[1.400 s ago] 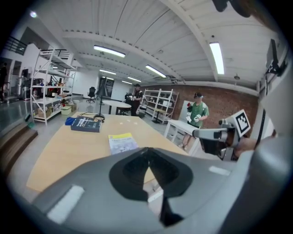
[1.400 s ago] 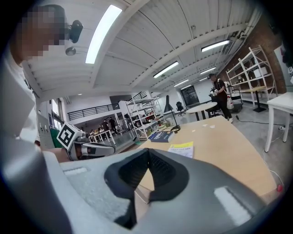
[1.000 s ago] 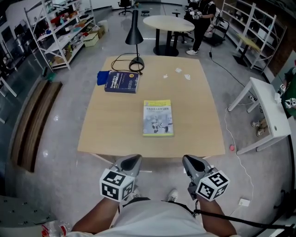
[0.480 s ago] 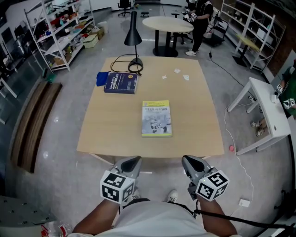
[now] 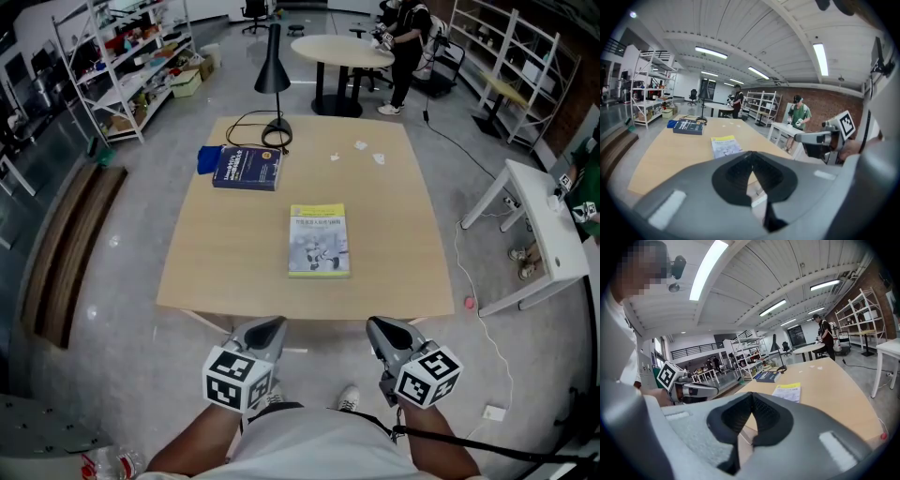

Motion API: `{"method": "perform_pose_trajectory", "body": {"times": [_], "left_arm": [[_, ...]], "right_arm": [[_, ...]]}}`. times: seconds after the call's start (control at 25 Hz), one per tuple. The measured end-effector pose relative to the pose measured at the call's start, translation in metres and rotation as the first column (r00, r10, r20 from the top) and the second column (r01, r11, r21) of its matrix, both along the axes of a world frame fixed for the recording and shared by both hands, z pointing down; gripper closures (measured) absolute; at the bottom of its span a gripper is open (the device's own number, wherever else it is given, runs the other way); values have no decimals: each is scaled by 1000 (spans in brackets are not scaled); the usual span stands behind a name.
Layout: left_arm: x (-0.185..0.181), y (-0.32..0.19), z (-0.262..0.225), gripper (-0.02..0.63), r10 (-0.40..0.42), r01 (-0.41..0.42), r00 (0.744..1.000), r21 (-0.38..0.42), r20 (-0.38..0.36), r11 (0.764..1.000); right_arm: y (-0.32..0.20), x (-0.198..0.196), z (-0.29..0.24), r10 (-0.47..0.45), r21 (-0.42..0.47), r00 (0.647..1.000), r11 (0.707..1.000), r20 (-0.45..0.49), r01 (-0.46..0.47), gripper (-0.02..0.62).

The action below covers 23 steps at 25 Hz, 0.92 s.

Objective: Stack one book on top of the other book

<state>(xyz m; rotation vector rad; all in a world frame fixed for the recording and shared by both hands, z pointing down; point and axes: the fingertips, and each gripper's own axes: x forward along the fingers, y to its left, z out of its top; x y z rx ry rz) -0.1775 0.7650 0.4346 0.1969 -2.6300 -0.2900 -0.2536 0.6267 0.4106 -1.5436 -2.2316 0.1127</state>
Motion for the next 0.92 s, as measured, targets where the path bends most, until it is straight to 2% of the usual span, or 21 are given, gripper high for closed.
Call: {"method": "perform_pose_trajectory", "body": {"times": [0.92], "left_arm": [[10, 3, 0, 600, 14, -14, 1000, -18, -2, 1000]], "right_arm": [[2, 9, 3, -12, 10, 1000, 1000, 9, 12, 595]]}}
